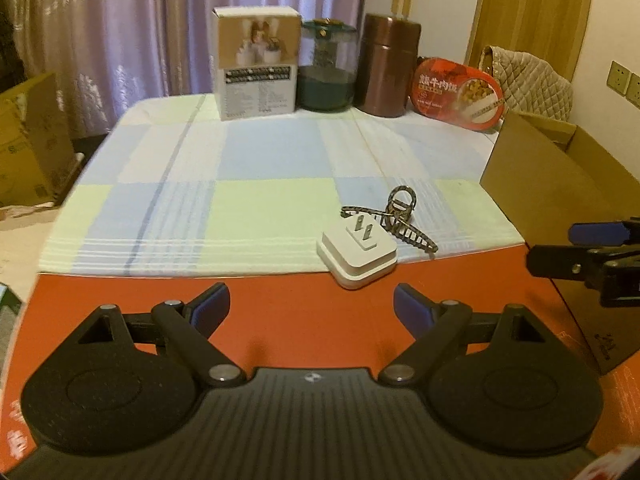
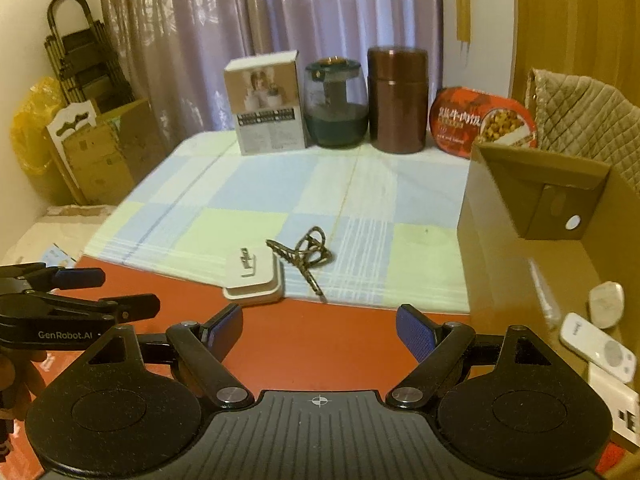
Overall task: Organize rigid objects
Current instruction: 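Withdraw both grippers from the box back over the orange mat, then lower the left gripper onto the white plug adapter and grasp it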
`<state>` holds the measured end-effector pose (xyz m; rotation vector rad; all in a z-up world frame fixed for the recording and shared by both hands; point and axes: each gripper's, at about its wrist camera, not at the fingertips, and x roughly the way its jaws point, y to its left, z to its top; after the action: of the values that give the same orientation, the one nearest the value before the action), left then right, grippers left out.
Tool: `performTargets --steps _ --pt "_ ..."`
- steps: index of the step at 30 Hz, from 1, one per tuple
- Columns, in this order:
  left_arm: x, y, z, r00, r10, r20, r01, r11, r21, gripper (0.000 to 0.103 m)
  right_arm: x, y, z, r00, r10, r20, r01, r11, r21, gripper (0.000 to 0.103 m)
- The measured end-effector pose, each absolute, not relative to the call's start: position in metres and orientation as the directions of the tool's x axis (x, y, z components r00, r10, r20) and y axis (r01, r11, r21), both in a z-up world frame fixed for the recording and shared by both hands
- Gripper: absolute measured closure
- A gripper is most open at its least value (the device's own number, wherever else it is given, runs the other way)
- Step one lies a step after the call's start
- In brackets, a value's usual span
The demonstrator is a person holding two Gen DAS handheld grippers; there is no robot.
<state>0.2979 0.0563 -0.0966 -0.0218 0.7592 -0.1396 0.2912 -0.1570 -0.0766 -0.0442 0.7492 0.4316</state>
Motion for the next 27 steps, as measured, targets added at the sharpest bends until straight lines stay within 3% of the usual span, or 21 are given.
performTargets --steps 4,11,17,27 --pt "0.320 0.049 -0.117 0.710 -0.174 -0.682 0.184 0.981 -0.059 0.017 0.311 -0.155 -0.096 0.647 0.358 -0.673 -0.385 0.915 0.116 0.023" --pt "0.353 0.032 -0.141 0.699 -0.227 -0.679 0.231 0.969 -0.085 0.017 0.339 -0.158 -0.120 0.653 0.322 -0.686 -0.341 0.933 0.114 0.041" --pt "0.373 0.015 -0.153 0.717 -0.232 -0.657 0.239 0.968 -0.081 0.017 0.352 -0.165 -0.131 0.657 0.305 -0.689 -0.304 0.944 0.128 0.041" --pt "0.379 0.008 -0.162 0.726 -0.184 -0.663 0.236 0.972 -0.012 0.039 0.360 -0.163 -0.143 0.646 0.315 -0.695 -0.296 0.943 0.152 0.041"
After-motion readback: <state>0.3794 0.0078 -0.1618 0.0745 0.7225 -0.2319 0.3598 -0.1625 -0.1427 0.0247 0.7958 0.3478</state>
